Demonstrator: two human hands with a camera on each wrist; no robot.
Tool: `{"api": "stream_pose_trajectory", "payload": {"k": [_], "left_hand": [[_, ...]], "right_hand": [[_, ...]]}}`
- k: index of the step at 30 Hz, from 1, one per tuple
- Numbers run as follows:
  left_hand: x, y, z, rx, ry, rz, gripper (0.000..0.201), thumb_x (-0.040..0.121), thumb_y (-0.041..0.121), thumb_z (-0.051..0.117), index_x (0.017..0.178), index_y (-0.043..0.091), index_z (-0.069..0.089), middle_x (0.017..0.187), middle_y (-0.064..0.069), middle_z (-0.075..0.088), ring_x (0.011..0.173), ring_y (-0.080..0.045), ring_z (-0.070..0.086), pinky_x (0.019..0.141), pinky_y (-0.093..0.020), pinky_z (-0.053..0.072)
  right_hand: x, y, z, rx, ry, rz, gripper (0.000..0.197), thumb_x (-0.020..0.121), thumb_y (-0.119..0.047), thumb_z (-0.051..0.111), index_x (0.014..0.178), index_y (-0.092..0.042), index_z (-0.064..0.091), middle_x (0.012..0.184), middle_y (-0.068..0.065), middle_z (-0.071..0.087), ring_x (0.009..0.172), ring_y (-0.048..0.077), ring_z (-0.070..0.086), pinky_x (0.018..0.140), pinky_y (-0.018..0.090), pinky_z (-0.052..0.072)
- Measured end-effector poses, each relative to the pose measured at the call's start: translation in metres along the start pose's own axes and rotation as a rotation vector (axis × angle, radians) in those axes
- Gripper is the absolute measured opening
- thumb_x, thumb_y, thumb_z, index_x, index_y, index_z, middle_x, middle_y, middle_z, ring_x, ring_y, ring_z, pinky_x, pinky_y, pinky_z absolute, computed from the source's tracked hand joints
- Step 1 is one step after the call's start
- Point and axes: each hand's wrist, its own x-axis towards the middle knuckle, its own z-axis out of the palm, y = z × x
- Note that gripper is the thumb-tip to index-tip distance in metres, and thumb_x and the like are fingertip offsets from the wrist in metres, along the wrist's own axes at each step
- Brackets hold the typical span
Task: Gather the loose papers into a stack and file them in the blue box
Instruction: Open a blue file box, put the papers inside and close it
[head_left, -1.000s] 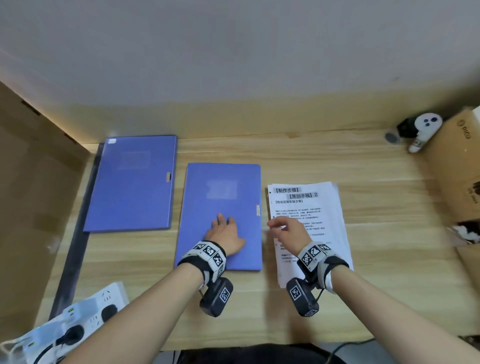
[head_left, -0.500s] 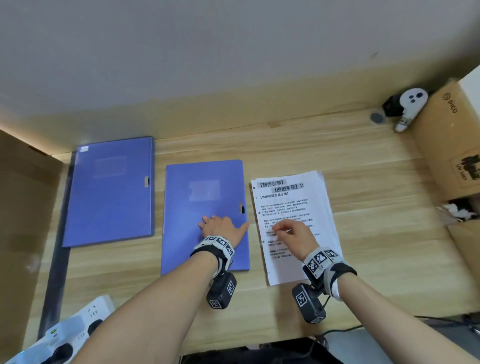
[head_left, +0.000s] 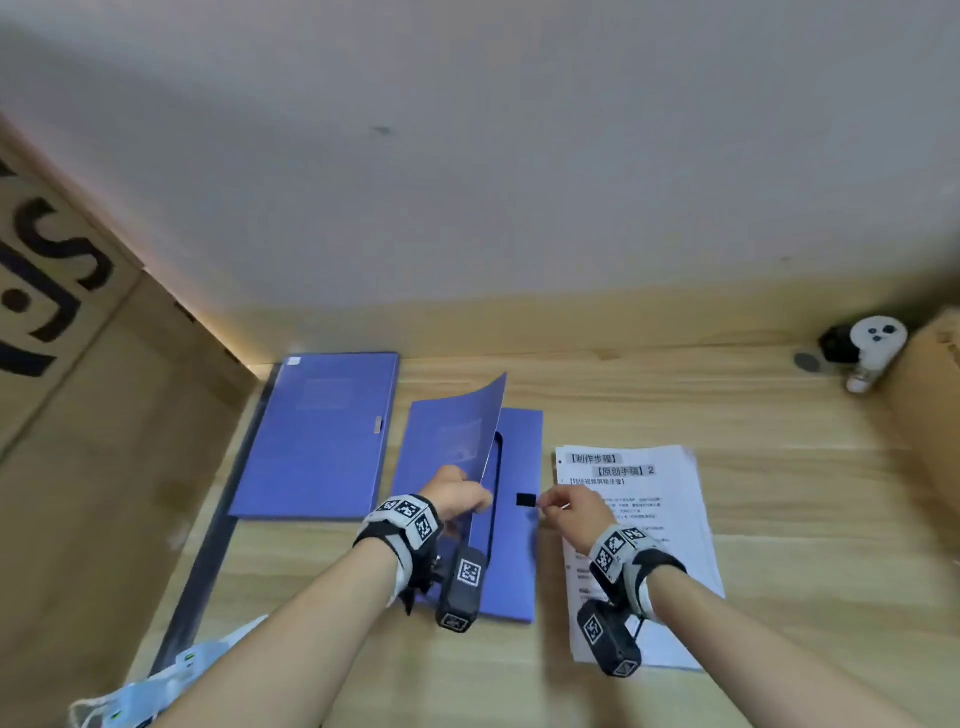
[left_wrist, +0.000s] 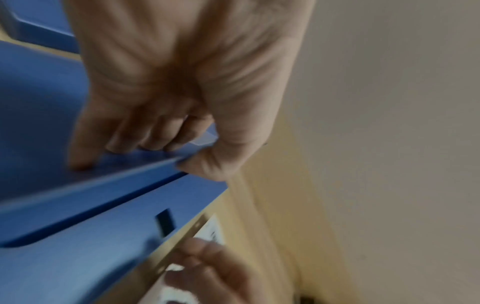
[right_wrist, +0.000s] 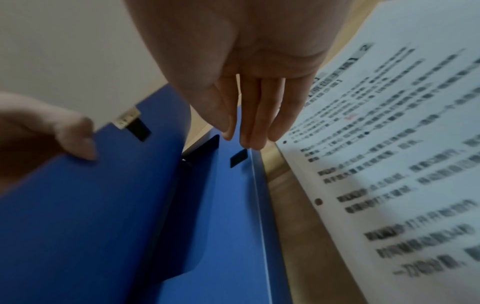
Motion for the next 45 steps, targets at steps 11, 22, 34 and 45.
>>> {"api": "stream_pose_trajectory", "payload": {"k": [11, 22, 34, 45], "left_hand": [[-0.029, -0.041, -0.135, 0.323, 0.526, 0.030, 0.035, 0.080, 0.006, 0.052, 0.115, 0.008, 0.051, 0.098, -0.019, 0.061, 0.080, -0.035, 0.056, 0.063, -0.034, 0.038], [0.014, -0.113, -0.140, 1.276, 0.432, 0.043, 0.086, 0.089, 0.030, 0.061, 0.156, 0.024, 0.007, 0.164, -0.012, -0.015, 0.151, -0.032, -0.016, 0.120, -0.057, 0.002], [0.063, -0.142, -0.067, 1.006, 0.171, 0.185, 0.068, 0.091, 0.023, 0.047, 0.153, 0.028, 0.018, 0.163, -0.004, -0.019, 0.148, -0.039, -0.022, 0.111, -0.068, 0.011], [0.057, -0.101, -0.040, 0.738, 0.250, 0.270, 0.056, 0.091, 0.025, 0.044, 0.147, 0.019, 0.036, 0.163, -0.008, 0.015, 0.152, -0.024, 0.004, 0.118, -0.054, 0.015]], "right_hand": [[0.011, -0.031, 0.030, -0.446, -0.224, -0.133, 0.038, 0.077, -0.024, 0.049, 0.109, -0.018, 0.069, 0.112, 0.006, 0.064, 0.107, 0.027, 0.062, 0.083, 0.028, 0.046], [0.011, -0.039, 0.044, -0.579, -0.203, -0.076, 0.035, 0.082, -0.025, 0.051, 0.114, -0.011, 0.059, 0.120, 0.011, 0.062, 0.111, 0.032, 0.060, 0.088, 0.035, 0.049], [0.005, -0.033, 0.045, -0.717, -0.126, 0.032, 0.039, 0.085, -0.027, 0.052, 0.119, -0.008, 0.048, 0.135, 0.008, 0.041, 0.123, 0.029, 0.048, 0.093, 0.045, 0.048], [-0.009, 0.005, 0.008, -0.414, 0.104, -0.047, 0.048, 0.090, -0.020, 0.052, 0.137, -0.013, 0.049, 0.145, 0.004, 0.045, 0.130, 0.023, 0.047, 0.105, 0.033, 0.039]]}}
